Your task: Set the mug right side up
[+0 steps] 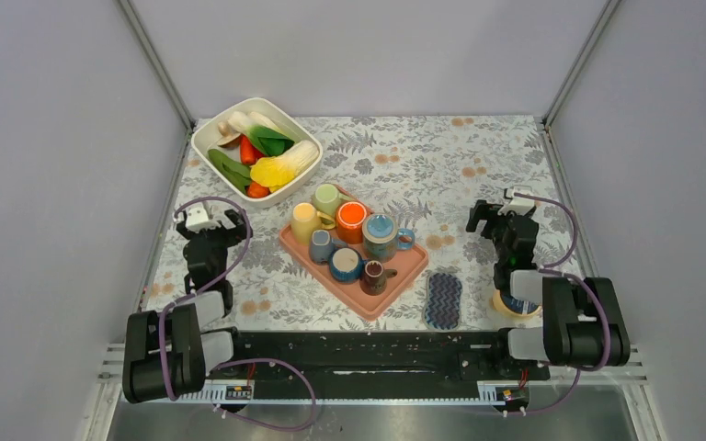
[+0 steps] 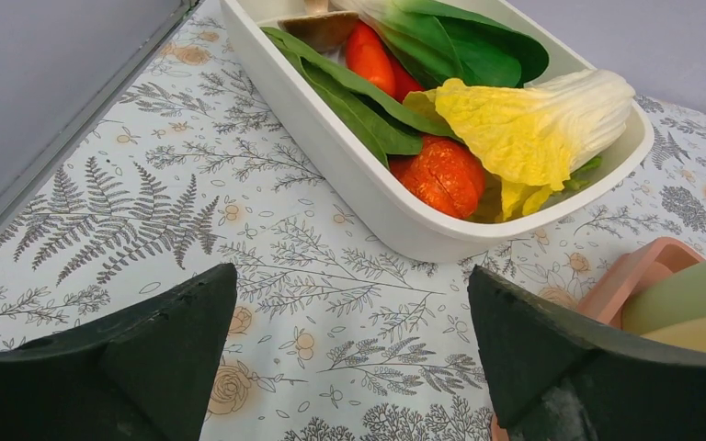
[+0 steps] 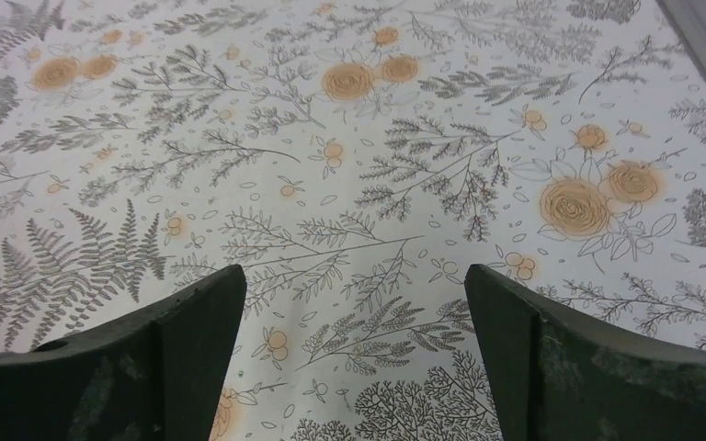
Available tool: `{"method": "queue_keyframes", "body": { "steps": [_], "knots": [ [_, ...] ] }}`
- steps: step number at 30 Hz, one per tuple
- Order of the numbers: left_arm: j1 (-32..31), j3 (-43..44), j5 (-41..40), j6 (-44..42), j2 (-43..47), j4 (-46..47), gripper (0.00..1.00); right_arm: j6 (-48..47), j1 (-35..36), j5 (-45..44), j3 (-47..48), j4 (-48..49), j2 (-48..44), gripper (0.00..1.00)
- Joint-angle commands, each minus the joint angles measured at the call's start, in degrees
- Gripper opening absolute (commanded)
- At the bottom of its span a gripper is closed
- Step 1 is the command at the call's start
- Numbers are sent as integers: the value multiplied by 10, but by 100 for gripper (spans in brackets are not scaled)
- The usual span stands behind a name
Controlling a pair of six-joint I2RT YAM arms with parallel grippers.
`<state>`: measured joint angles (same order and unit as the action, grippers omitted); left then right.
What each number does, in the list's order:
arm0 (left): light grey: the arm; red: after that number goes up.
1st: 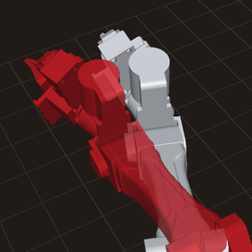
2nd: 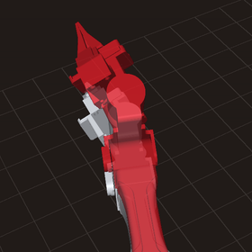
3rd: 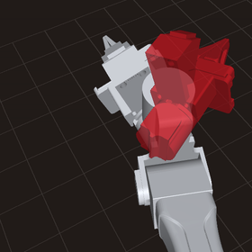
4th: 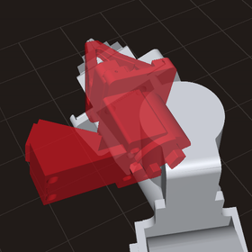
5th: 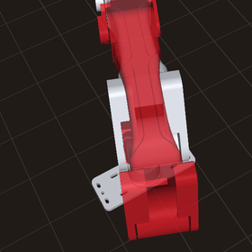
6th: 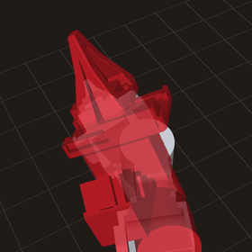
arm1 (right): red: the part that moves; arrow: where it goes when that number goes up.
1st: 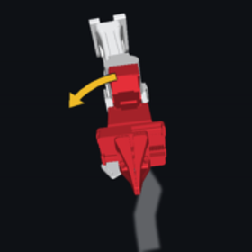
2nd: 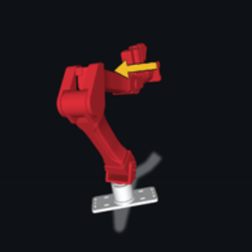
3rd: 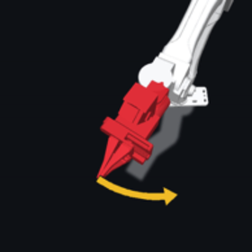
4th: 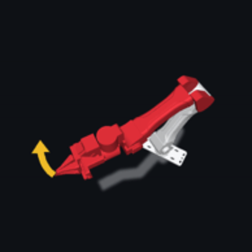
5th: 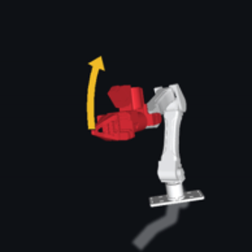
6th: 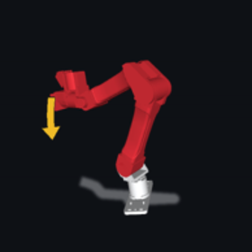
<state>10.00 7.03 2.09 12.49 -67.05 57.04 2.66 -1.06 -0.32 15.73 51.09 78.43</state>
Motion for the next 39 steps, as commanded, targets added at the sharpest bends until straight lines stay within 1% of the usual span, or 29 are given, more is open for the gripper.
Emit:
{"method": "queue_keyframes", "body": {
  "steps": [1, 3, 4, 5, 7, 8, 9, 10, 12, 14, 17, 18, 20, 21, 23, 25, 26, 28, 31, 32, 34, 36, 37, 39],
  "knots": [
    [-3, 12, 16, -18, 40, 2, 99, -12, 3, 19, 12, -42, -107, 99],
    [-2, 19, 48, -51, 53, -29, 99, 2, 4, 20, 20, -109, -169, 99],
    [1, 28, 87, -80, 60, -63, 99, 16, 3, 53, 21, -129, -192, 99],
    [8, 39, 145, -111, 71, -103, 99, 35, 4, 103, 22, -128, -209, 99],
    [36, 81, 299, -167, 99, -218, 99, 87, 6, 193, 31, -134, -240, 99],
    [39, 111, 353, -196, 110, -281, 99, 112, 8, 224, 38, -149, -257, 99],
    [39, 147, 386, -226, 120, -361, 99, 121, 16, 245, 52, -178, -273, 99],
    [38, 185, 401, -244, 126, -435, 99, 122, 27, 265, 69, -217, -285, 99],
    [38, 265, 404, -266, 130, -567, 99, 121, 42, 305, 101, -294, -302, 99],
    [33, 340, 402, -304, 128, -693, 99, 127, 53, 359, 120, -343, -312, 99],
    [19, 427, 406, -344, 123, -820, 99, 122, 66, 435, 140, -403, -329, 99],
    [8, 451, 406, -359, 121, -861, 99, 111, 73, 446, 144, -421, -331, 99],
    [-21, 493, 392, -380, 117, -925, 99, 86, 94, 450, 144, -427, -320, 99],
    [-36, 508, 386, -385, 117, -953, 99, 71, 105, 442, 145, -431, -308, 96],
    [-63, 525, 378, -388, 123, -971, 99, 27, 136, 419, 165, -479, -271, 92],
    [-82, 530, 383, -389, 134, -974, 99, -21, 174, 369, 189, -540, -238, 91],
    [-86, 530, 390, -390, 138, -973, 99, -48, 188, 349, 195, -553, -226, 90],
    [-91, 530, 408, -393, 144, -973, 99, -63, 203, 321, 194, -542, -212, 90],
    [-96, 534, 426, -391, 141, -972, 99, -82, 213, 291, 184, -482, -188, 93],
    [-96, 536, 427, -389, 137, -970, 99, -93, 215, 290, 189, -477, -172, 94],
    [-96, 540, 425, -385, 129, -969, 99, -122, 219, 294, 206, -480, -136, 93],
    [-110, 543, 420, -385, 124, -969, 99, -147, 221, 297, 220, -480, -104, 93],
    [-111, 543, 414, -390, 123, -969, 99, -164, 222, 295, 232, -497, -90, 93],
    [-111, 540, 407, -406, 128, -969, 99, -198, 225, 290, 236, -493, -82, 92]
  ]
}}
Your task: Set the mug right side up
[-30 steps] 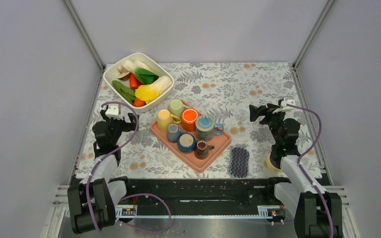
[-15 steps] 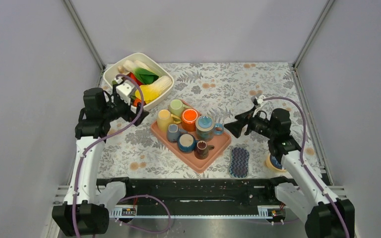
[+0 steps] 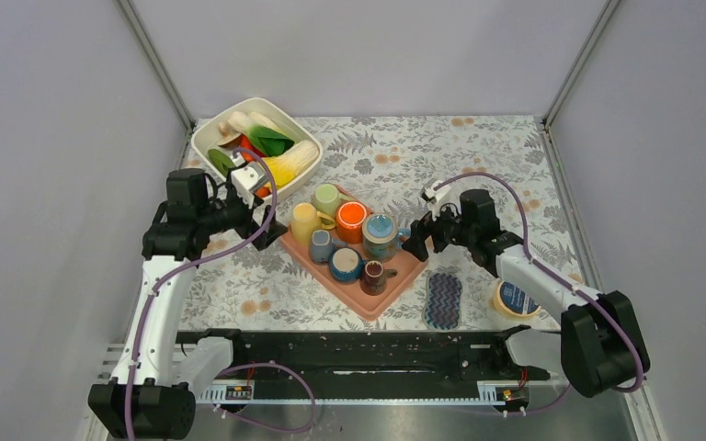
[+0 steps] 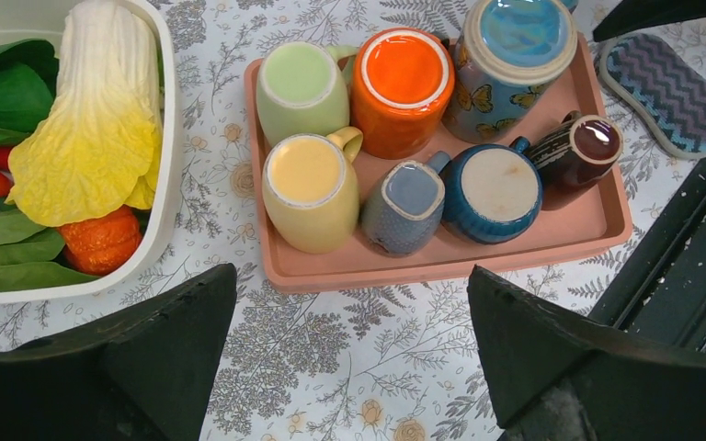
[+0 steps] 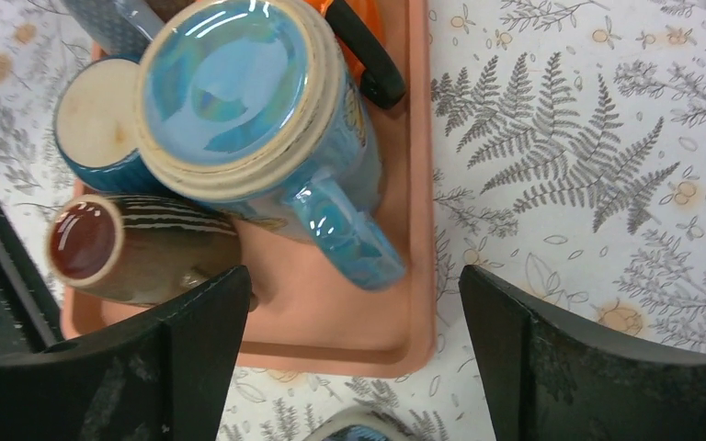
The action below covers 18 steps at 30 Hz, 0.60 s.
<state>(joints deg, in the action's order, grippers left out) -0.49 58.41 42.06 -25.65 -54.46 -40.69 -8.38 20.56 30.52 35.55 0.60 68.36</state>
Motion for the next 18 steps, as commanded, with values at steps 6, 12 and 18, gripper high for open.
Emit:
{"method": "queue_keyframes", "body": {
  "steps": [6, 12, 18],
  "knots": [
    [-7, 31, -2, -49, 6, -3, 99, -165, 15, 37, 69, 0, 56, 82],
    [-6, 40, -6, -78, 11, -25, 99, -227, 16, 77, 122, -105, 91, 64],
    [-7, 38, -3, -89, 14, -34, 99, -265, 34, 55, 159, -181, 118, 60]
  ]
}}
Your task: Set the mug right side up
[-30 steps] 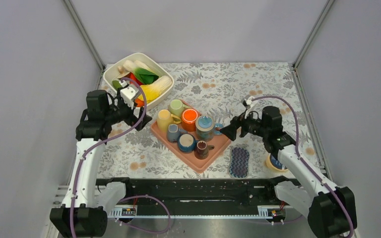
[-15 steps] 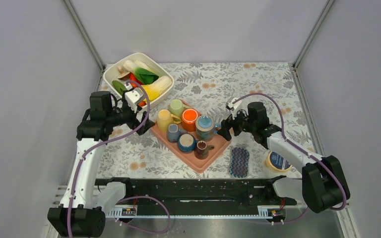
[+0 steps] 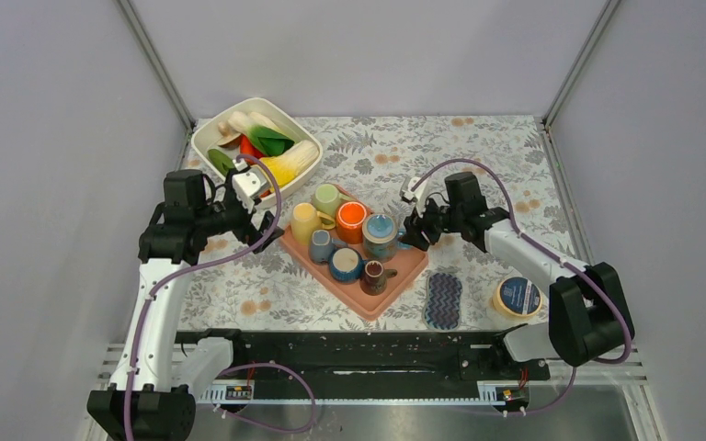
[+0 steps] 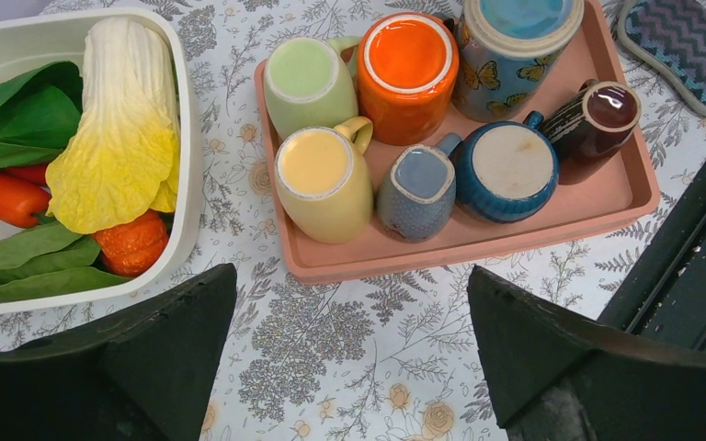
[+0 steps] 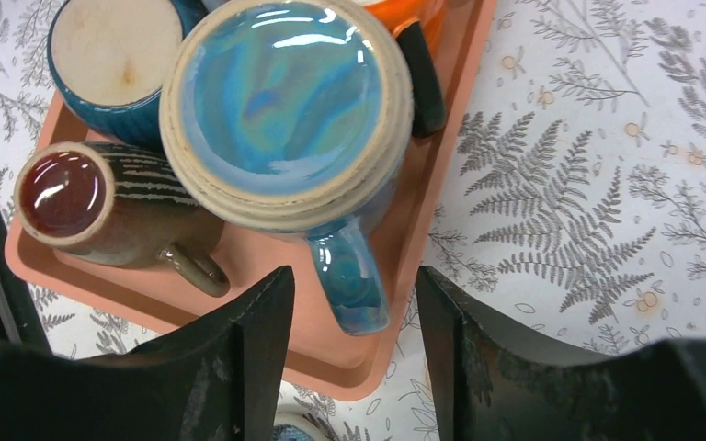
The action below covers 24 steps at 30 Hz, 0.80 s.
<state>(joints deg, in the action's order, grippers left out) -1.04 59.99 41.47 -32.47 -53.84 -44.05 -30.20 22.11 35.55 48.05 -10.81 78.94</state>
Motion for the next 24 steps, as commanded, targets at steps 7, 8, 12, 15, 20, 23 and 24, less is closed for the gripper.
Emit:
{"method": "queue_keyframes", "body": {
  "steps": [7, 8, 12, 15, 20, 23, 24],
  "knots": [
    [-1, 27, 13, -13, 4, -1, 99, -48, 61, -57, 85, -129, 68, 55],
    [-2, 26, 13, -12, 4, -1, 99, -48, 62, -59, 83, -129, 66, 52],
    [-1, 26, 17, -11, 4, -1, 99, -48, 63, -61, 67, -119, 52, 34],
    [-1, 27, 25, -4, -2, -1, 99, -43, 63, -62, 60, -111, 44, 20],
    [-2, 29, 36, 37, -13, 6, 99, 6, 63, -70, 46, -87, 20, 9],
    [-6, 27, 27, 85, -20, 26, 99, 60, 63, -96, 40, -77, -14, 0],
    [-8, 28, 22, 102, -23, 32, 99, 75, 63, -103, 37, -74, -32, 0]
  ]
}}
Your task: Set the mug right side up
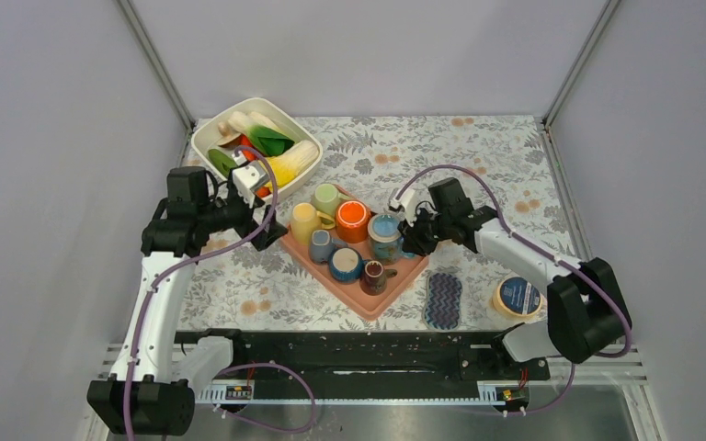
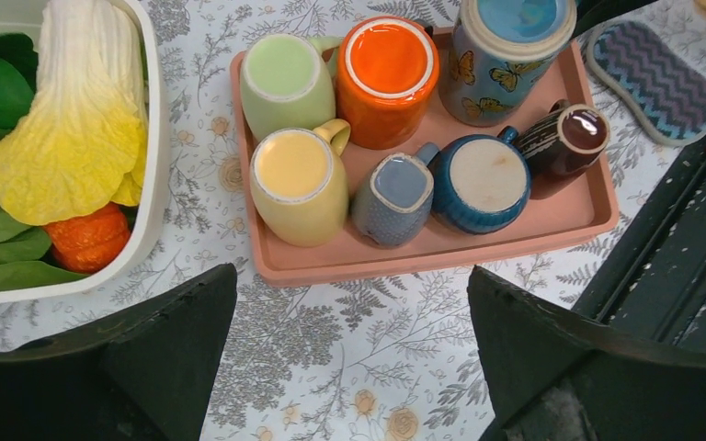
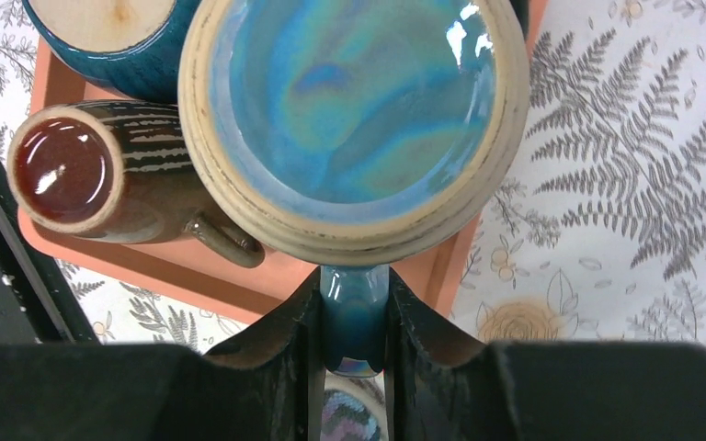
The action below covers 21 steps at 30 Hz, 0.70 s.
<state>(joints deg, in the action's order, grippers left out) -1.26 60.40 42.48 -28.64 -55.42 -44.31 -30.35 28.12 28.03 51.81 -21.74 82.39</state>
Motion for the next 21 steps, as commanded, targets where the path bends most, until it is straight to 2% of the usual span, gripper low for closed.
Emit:
{"method": "queue_keyframes", "body": {
  "steps": [1, 5, 11, 16, 21],
  "knots": [
    [-9, 24, 5, 85, -9, 47, 98, 94, 3, -30, -8, 44, -81, 0],
    [-14, 4, -27, 207, 2, 119, 95, 177, 3, -46, -40, 78, -129, 0],
    [-27, -29, -9, 338, 0, 204, 92, 288, 3, -47, -80, 150, -162, 0],
    [-70, -29, -30, 328, -14, 209, 89, 374, 1, -83, -79, 180, -170, 0],
    [-135, -6, -78, 260, -35, 190, 90, 445, -21, -94, -60, 197, -186, 0]
  ]
}}
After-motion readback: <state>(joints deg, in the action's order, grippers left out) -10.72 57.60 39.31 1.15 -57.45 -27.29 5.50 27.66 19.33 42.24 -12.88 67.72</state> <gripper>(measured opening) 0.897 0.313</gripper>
